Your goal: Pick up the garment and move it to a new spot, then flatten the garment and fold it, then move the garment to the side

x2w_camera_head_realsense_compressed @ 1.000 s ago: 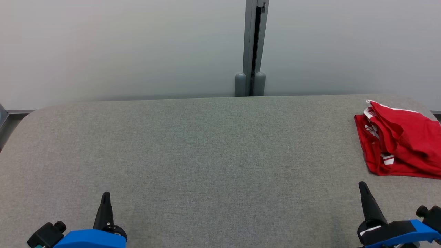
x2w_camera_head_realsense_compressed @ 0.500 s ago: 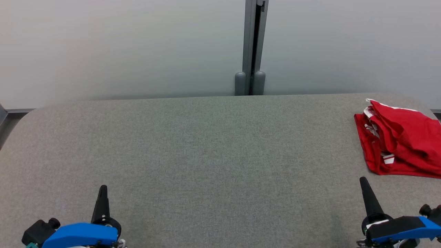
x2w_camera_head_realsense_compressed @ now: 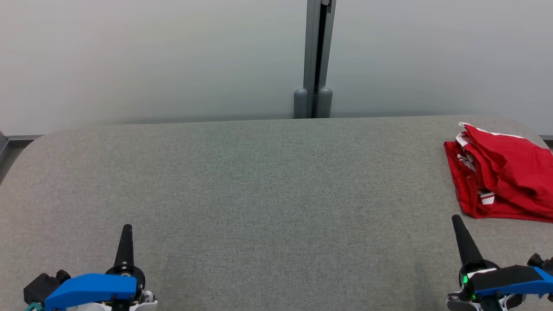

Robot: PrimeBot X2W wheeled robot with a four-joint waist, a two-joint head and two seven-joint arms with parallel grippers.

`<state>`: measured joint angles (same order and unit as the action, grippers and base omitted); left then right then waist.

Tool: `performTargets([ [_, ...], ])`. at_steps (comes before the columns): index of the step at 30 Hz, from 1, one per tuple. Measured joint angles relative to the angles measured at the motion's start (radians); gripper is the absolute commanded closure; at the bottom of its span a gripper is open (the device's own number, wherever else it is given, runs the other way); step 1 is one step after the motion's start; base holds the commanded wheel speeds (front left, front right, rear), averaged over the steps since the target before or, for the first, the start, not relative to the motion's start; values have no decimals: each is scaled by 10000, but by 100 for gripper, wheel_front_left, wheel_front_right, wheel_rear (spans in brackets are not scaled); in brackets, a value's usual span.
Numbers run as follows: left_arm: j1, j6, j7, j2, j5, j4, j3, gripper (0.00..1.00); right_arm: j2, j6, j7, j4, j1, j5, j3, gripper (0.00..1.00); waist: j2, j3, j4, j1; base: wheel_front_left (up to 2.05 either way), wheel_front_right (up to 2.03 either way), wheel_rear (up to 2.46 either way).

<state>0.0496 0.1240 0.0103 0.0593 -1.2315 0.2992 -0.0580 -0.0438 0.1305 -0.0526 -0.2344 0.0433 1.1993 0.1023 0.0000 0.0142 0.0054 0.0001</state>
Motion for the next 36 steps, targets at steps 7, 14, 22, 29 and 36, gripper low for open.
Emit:
performTargets([
  [7,130,2,173,-13,-604,-84,-96,100,-2,0,-90,-17,108,660,15,100,0,-23,-7,0,0,0,0],
  [14,171,2,326,-25,-1179,-157,-205,100,-6,0,-178,-31,187,1281,29,100,0,-47,-15,0,0,0,0],
  [22,287,2,500,-35,-1797,-249,-272,100,-10,0,-278,-46,312,1962,44,100,0,-74,-23,0,0,0,0],
  [29,349,4,646,-42,-2316,-326,-332,100,-12,0,-353,-59,354,2499,56,100,2,-97,-30,0,0,0,0],
  [36,392,15,767,-59,-2798,-389,-401,100,-15,0,-439,-73,455,3014,71,100,3,-121,-38,0,0,0,0],
])
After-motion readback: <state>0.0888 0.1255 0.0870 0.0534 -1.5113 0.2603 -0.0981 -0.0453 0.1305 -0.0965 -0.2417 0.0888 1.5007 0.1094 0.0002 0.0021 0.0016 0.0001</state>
